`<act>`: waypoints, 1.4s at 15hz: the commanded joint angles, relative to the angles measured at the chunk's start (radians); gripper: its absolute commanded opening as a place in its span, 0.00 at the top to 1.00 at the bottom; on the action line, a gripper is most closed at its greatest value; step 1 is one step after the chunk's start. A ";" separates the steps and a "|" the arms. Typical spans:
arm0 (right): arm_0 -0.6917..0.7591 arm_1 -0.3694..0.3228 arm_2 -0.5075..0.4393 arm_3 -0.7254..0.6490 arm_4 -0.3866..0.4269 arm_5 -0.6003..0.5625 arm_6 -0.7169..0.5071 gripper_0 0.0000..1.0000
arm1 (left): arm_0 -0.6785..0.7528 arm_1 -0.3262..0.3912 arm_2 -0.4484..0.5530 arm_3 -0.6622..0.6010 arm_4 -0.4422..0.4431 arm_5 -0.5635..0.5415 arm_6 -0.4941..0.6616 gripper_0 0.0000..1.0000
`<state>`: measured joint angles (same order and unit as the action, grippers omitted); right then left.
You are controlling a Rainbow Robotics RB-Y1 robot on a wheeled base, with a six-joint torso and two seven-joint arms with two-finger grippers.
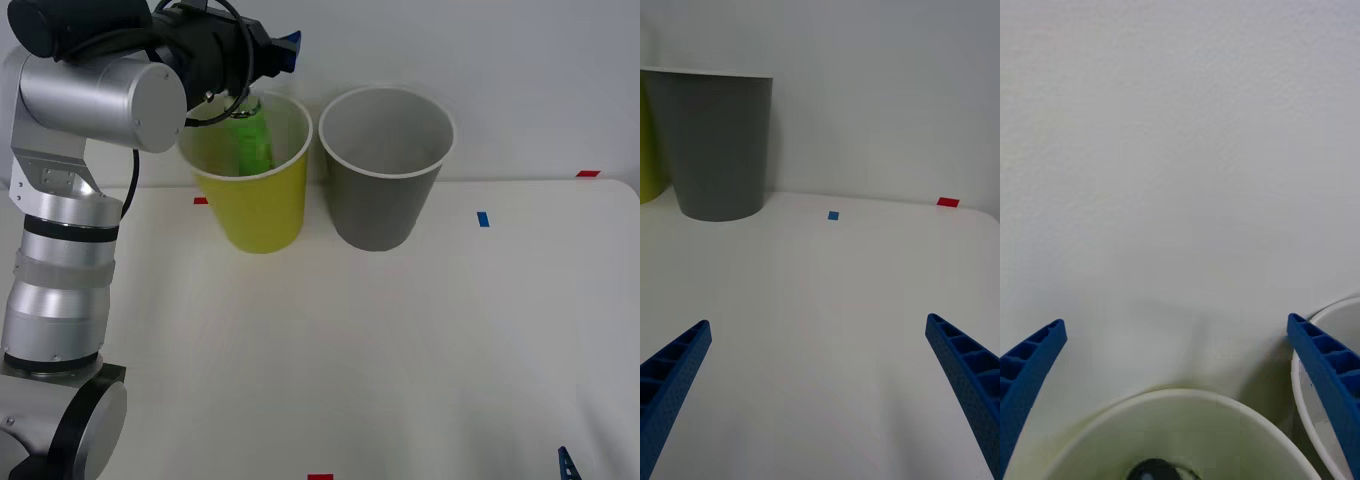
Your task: Put cans in the gray bin and PET bottles in the light green bin.
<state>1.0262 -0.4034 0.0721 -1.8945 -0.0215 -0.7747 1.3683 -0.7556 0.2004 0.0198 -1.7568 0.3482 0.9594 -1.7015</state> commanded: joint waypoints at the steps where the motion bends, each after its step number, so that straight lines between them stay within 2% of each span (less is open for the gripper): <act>1: 0.000 0.000 0.000 0.000 0.000 0.000 0.000 0.00 | 0.067 0.013 -0.001 -0.113 0.012 0.050 0.002 0.00; 5: 0.000 0.000 0.000 0.000 0.000 0.000 0.000 0.00 | 0.309 0.011 0.005 -0.388 0.014 0.050 0.002 0.00; 11: 0.000 0.000 0.000 0.000 0.000 0.000 0.000 0.00 | 0.636 0.014 -0.031 -0.668 0.025 0.045 -0.001 0.00; 13: 0.000 0.000 0.000 0.000 0.000 0.000 0.000 0.00 | 0.733 0.016 -0.063 -0.716 0.021 0.035 0.000 0.00; 16: 0.000 0.000 0.000 0.000 0.000 0.000 0.000 0.00 | 0.823 0.030 -0.093 -0.722 0.031 -0.028 -0.001 0.00; 21: 0.000 0.000 0.000 0.000 0.000 0.000 0.000 0.00 | 0.993 0.030 -0.095 -0.750 0.101 -0.131 -0.009 0.00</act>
<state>1.0262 -0.4034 0.0721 -1.8945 -0.0215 -0.7747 1.3683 0.2094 0.2296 -0.0788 -2.5012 0.4291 0.8491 -1.7064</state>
